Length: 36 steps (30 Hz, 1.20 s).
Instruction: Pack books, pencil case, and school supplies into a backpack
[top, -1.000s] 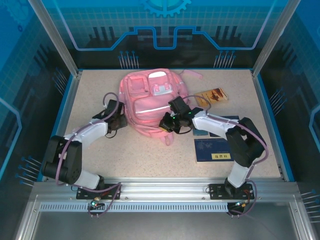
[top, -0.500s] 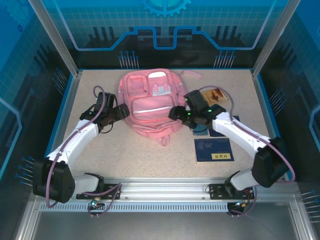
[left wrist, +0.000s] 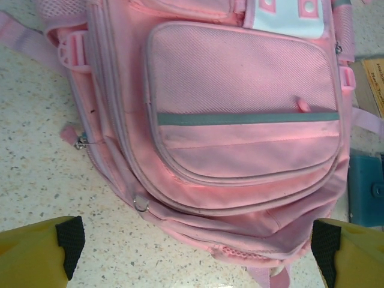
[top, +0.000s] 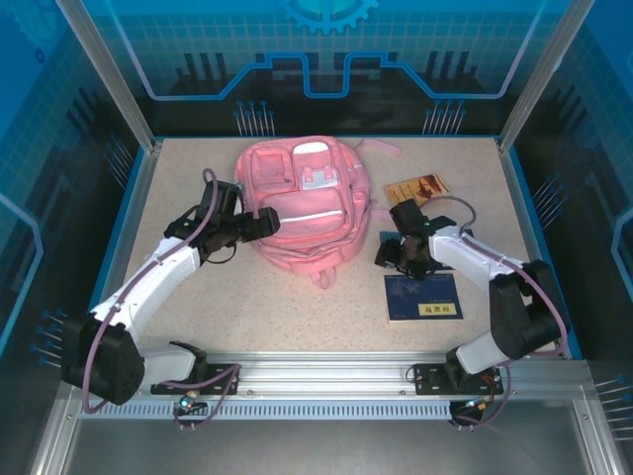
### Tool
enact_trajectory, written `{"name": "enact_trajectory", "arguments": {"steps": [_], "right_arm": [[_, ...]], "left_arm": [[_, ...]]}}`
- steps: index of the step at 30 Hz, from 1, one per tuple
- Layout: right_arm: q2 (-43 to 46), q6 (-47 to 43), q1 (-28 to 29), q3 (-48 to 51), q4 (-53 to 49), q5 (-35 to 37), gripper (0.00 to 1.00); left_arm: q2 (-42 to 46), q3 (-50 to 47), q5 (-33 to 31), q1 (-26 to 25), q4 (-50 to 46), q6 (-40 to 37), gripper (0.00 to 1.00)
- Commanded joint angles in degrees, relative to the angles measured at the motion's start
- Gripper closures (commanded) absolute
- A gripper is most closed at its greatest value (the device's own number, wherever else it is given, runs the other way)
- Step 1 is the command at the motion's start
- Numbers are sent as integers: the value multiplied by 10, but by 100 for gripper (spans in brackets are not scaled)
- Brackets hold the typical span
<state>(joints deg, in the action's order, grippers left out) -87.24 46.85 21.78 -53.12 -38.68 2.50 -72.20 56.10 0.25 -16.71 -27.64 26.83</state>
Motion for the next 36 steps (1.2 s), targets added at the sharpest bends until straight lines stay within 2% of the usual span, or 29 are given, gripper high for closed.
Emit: {"name": "enact_trajectory", "arguments": {"steps": [1,10,16,21,24,27,33,36], "right_arm": [[-34,-15,16,4,15,-14,25],[-97,14,123,12,42,-55,27],[-79,-11,206,24,50,-102,30],[27,5,187,20,6,-56,30],[91,50,166,24,-62,-3,30],[154,106,135,68,-132,27,28],[286,148,71,163,-170,8,18],[323,153,43,198,-170,-14,17]], "left_arm": [[-15,24,24,-12,-4,-8,1],[-48,41,39,-43,-2,-2,1],[-75,60,41,-76,-4,7,1],[-104,88,43,-118,-15,10,1],[-125,99,49,-150,-12,6,1],[-154,115,56,-185,-10,1,2],[-222,155,75,-247,-6,2,9],[-257,178,80,-274,-6,-1,13]]}}
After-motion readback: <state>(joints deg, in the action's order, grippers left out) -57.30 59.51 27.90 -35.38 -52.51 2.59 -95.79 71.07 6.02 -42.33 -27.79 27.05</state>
